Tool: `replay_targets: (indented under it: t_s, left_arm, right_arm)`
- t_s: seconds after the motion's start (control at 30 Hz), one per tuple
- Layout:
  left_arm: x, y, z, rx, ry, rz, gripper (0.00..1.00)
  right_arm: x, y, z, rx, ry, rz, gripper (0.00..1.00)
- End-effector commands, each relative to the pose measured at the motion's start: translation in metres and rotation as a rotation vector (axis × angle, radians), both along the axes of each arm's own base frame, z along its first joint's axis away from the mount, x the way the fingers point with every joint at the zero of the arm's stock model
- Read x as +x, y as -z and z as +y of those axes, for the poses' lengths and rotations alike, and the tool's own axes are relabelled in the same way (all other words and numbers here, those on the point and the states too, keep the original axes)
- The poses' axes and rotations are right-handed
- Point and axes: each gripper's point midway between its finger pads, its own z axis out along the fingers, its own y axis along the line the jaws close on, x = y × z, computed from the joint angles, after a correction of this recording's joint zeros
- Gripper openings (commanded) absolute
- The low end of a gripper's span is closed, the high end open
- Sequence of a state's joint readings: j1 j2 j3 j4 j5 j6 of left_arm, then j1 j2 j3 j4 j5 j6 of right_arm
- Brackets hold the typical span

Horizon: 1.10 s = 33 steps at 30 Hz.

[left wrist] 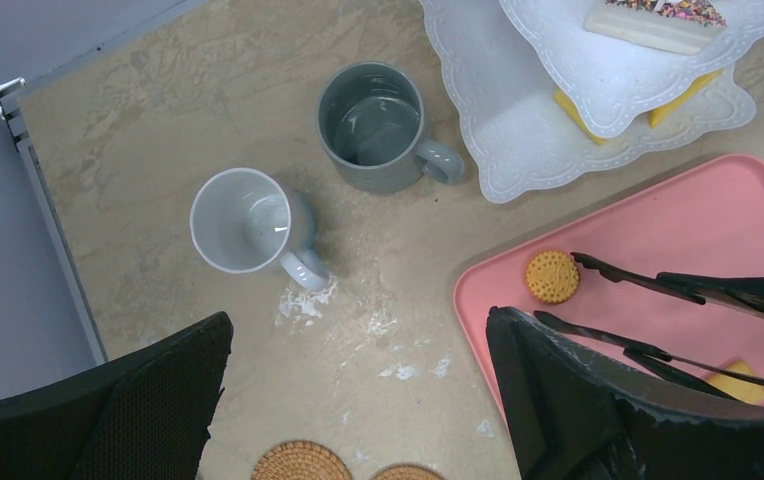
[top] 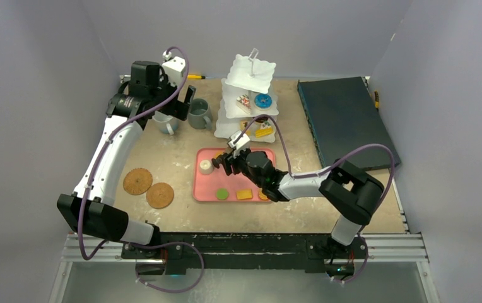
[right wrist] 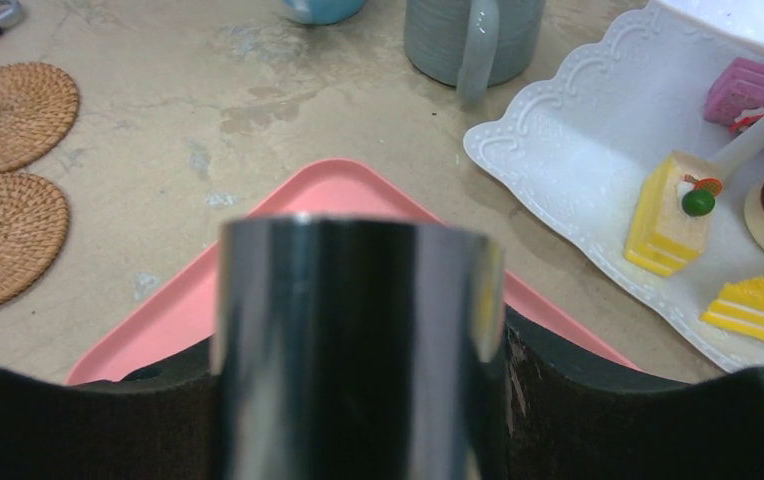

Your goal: Serve the afternoon tea

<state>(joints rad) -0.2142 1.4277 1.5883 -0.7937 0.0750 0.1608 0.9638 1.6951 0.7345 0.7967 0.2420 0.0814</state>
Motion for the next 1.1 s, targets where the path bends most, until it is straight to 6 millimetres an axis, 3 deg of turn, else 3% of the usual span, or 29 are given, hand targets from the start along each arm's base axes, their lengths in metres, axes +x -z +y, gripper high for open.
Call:
replay_targets:
  t_s: [0.0,0.2,0.33,0.43,0.6,0.73,1.07]
  left_arm:
    - [0.002,-0.019,0.004,-0.010,-0.001,-0.059,0.98]
    - [0.002,-0.019,0.005,-0.008,-0.002,-0.060,0.98]
    - [0.002,-0.018,0.006,-0.009,-0.003,-0.059,0.98]
    - [0.002,-0.018,0.006,-0.011,-0.004,-0.057,0.98]
    - [0.002,-0.019,0.006,-0.013,-0.002,-0.059,0.98]
    - [0.002,-0.020,0.006,-0.014,-0.001,-0.063,0.98]
    - [0.001,-0.024,0.007,-0.019,-0.002,-0.071,0.98]
  right_arm:
    - [0.015,-0.028,0.014,0.058,0.005,-0.080,0.60]
    - [0.019,-0.021,0.018,0.054,-0.001,-0.072,0.58]
    - [0.020,-0.020,0.020,0.054,-0.007,-0.070,0.50]
    - [0.020,-0.025,0.020,0.059,-0.008,-0.081,0.41]
    - [0.019,-0.045,0.017,0.069,-0.010,-0.114,0.36]
    - [0.019,-0.082,0.015,0.100,-0.007,-0.160,0.35]
    - [0.030,-0.207,-0.012,0.188,0.033,-0.329,0.34]
